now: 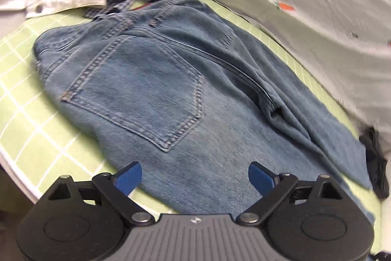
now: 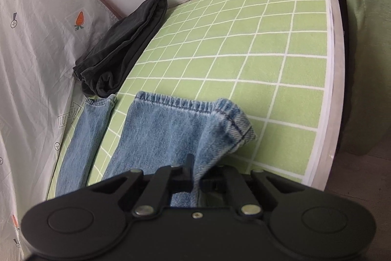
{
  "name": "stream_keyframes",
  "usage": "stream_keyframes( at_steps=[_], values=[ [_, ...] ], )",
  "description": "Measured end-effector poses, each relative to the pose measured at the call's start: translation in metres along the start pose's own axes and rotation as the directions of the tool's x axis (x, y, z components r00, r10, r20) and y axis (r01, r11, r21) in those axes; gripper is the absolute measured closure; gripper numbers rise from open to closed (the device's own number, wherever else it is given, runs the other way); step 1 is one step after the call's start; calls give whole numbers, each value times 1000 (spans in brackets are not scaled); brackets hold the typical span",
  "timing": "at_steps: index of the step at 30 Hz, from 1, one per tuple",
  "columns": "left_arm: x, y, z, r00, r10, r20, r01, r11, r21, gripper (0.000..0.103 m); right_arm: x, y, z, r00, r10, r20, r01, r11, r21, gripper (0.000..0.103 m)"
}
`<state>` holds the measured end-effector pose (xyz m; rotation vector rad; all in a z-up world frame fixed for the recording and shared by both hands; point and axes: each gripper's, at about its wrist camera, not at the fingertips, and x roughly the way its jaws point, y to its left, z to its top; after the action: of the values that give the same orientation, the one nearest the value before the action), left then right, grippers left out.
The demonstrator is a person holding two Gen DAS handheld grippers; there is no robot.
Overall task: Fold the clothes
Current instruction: 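Lift the leg hems with the right gripper while the left gripper grasps the waistband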
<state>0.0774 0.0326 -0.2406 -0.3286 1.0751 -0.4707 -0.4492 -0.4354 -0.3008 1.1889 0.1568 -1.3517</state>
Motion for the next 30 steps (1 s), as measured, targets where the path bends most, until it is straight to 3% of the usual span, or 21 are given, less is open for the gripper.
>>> stream_keyframes(
  at_steps=[3, 6, 17, 24, 28, 30],
  values=[
    [-12, 40, 4, 998, -52, 37, 59, 969, -239, 27, 0, 1, -1, 1000, -8, 6, 8, 1000, 3, 100],
    [-13, 65, 4, 996, -74, 54, 88, 931, -355, 27, -1, 4, -2, 1000, -22, 12, 22, 1000, 3, 100],
    [12, 73, 34, 985, -129, 114, 162, 919, -360, 25, -1, 8, -7, 998, -47, 34, 46, 999, 30, 100],
    [18, 91, 42, 969, -172, 177, 236, 859, -455, 25, 0, 9, -5, 998, -54, 29, 54, 998, 21, 100],
    [7, 98, 47, 966, -26, 258, 160, 842, -515, 26, 1, 14, -5, 997, -71, 29, 71, 997, -7, 100],
    [6, 108, 53, 960, -11, 278, 162, 834, -528, 26, 1, 14, -5, 997, -74, 29, 74, 997, -6, 100]
  ],
)
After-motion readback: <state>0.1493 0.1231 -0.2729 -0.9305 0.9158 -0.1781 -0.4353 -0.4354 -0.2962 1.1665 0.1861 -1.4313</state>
